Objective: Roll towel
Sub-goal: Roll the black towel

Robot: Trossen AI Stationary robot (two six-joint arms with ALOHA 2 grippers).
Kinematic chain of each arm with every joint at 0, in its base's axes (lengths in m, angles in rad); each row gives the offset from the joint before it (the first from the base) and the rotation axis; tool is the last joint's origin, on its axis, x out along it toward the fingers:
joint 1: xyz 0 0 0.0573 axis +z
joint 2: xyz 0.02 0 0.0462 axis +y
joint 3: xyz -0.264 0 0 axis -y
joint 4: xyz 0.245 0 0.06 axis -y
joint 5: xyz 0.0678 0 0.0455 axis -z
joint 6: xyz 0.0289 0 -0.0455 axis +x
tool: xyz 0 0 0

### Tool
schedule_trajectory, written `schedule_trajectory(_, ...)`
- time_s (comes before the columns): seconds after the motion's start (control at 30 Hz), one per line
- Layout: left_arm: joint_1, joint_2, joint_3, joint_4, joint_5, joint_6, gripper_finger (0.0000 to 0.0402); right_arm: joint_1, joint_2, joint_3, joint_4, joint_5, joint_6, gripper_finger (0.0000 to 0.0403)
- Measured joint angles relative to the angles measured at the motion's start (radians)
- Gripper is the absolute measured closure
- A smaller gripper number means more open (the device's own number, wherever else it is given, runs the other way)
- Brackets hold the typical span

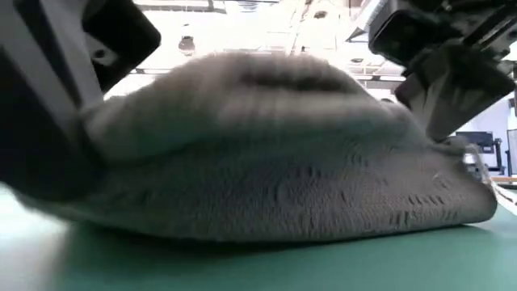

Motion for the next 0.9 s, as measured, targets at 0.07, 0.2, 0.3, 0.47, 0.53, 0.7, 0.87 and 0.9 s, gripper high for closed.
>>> schedule_trajectory(0.07, -0.01, 0.002, -0.006, 0.002, -0.031, -0.058, 0.0401, -0.016, 0.021, 0.001, 0.013, -0.024, -0.029, 0.0398)
schedule_trajectory(0.2, -0.016, 0.003, -0.018, 0.025, -0.043, -0.124, 0.0401, -0.029, 0.114, 0.053, 0.006, -0.036, -0.094, 0.0398)
schedule_trajectory(0.3, -0.019, 0.003, -0.018, 0.035, -0.038, -0.151, 0.0396, -0.029, 0.189, 0.118, -0.012, -0.036, -0.144, 0.0398)
schedule_trajectory(0.47, -0.037, 0.002, -0.018, 0.037, -0.019, -0.185, 0.0386, -0.031, 0.248, 0.196, -0.107, -0.035, -0.198, 0.0398)
schedule_trajectory(0.53, -0.049, 0.002, -0.018, 0.035, -0.026, -0.204, 0.0388, -0.036, 0.252, 0.21, -0.11, -0.035, -0.208, 0.0398)
schedule_trajectory(0.7, -0.069, 0.002, -0.018, 0.0, -0.058, -0.288, 0.0399, -0.051, 0.252, 0.223, -0.086, -0.005, -0.218, 0.0398)
schedule_trajectory(0.87, -0.082, 0.001, -0.018, -0.009, -0.107, -0.365, 0.0397, -0.077, 0.272, 0.222, -0.045, 0.0, -0.211, 0.0399)
schedule_trajectory(0.9, -0.083, 0.001, -0.018, -0.018, -0.109, -0.39, 0.0397, -0.081, 0.283, 0.223, -0.04, 0.0, -0.202, 0.0399)
